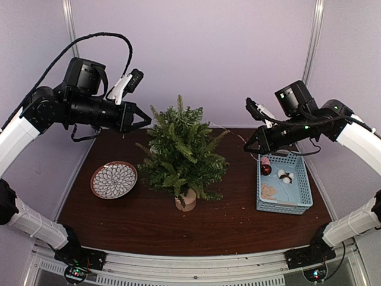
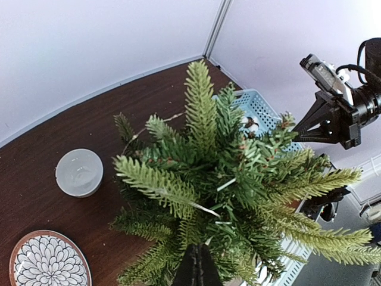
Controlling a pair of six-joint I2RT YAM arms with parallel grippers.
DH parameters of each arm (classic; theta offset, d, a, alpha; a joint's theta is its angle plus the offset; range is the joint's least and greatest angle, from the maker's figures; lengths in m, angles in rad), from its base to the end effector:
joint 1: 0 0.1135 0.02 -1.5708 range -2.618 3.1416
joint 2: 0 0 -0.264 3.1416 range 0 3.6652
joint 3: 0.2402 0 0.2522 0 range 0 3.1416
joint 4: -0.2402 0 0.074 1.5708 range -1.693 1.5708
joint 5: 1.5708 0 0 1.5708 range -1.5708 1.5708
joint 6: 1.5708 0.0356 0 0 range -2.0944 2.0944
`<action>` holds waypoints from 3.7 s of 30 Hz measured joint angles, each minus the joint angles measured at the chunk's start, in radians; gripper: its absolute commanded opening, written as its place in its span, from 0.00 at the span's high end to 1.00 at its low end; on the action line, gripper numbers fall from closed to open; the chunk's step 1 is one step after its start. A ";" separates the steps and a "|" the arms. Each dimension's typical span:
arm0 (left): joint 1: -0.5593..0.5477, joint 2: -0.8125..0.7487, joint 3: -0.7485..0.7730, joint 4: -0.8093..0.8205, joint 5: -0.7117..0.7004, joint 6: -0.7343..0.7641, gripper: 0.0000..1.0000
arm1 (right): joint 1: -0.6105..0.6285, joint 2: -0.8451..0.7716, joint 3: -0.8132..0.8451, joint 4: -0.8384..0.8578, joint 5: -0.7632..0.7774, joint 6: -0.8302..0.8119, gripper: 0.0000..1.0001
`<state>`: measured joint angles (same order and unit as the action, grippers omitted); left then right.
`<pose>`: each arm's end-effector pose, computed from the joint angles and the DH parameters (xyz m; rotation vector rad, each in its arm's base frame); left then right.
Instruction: Decorate the small christmas tree
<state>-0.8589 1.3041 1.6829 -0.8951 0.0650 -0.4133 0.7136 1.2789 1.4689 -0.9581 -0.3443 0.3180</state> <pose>0.1623 -0.1916 0.4604 0.5261 2.1340 -0.8175 0.1816 0.1731 0.3968 -0.6615 2.3767 0.8871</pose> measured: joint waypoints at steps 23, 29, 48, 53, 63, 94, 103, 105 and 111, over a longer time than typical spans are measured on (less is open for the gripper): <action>0.000 0.049 -0.067 0.009 0.024 -0.023 1.00 | 0.000 0.000 0.000 -0.013 -0.024 -0.001 1.00; 0.000 0.055 -0.075 0.004 0.017 -0.022 1.00 | 0.000 0.000 0.000 -0.026 -0.033 -0.003 1.00; 0.000 0.061 -0.095 0.003 0.000 -0.011 1.00 | 0.001 -0.043 -0.169 -0.039 -0.021 -0.005 1.00; 0.000 0.062 -0.096 0.001 -0.009 -0.010 1.00 | 0.001 -0.044 -0.172 -0.031 -0.028 -0.006 1.00; 0.000 0.053 -0.122 0.016 -0.023 -0.003 0.97 | 0.012 -0.044 -0.171 0.012 -0.090 -0.029 1.00; 0.000 -0.110 -0.207 0.059 -0.070 0.022 0.19 | -0.012 -0.295 -0.195 -0.056 -0.015 -0.044 0.01; 0.000 -0.109 -0.206 0.080 -0.046 0.059 0.18 | -0.014 -0.509 -0.368 -0.159 -0.008 0.019 0.07; 0.000 -0.108 -0.206 0.089 -0.034 0.074 0.19 | -0.014 -0.542 -0.398 -0.178 0.004 0.026 0.10; 0.000 -0.094 -0.206 0.114 0.000 0.122 0.22 | -0.014 -0.552 -0.484 -0.196 0.031 0.004 0.19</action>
<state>-0.8589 1.2098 1.4765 -0.7811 0.0654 -0.2913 0.6998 0.7265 0.9848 -1.1545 -0.3138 0.3222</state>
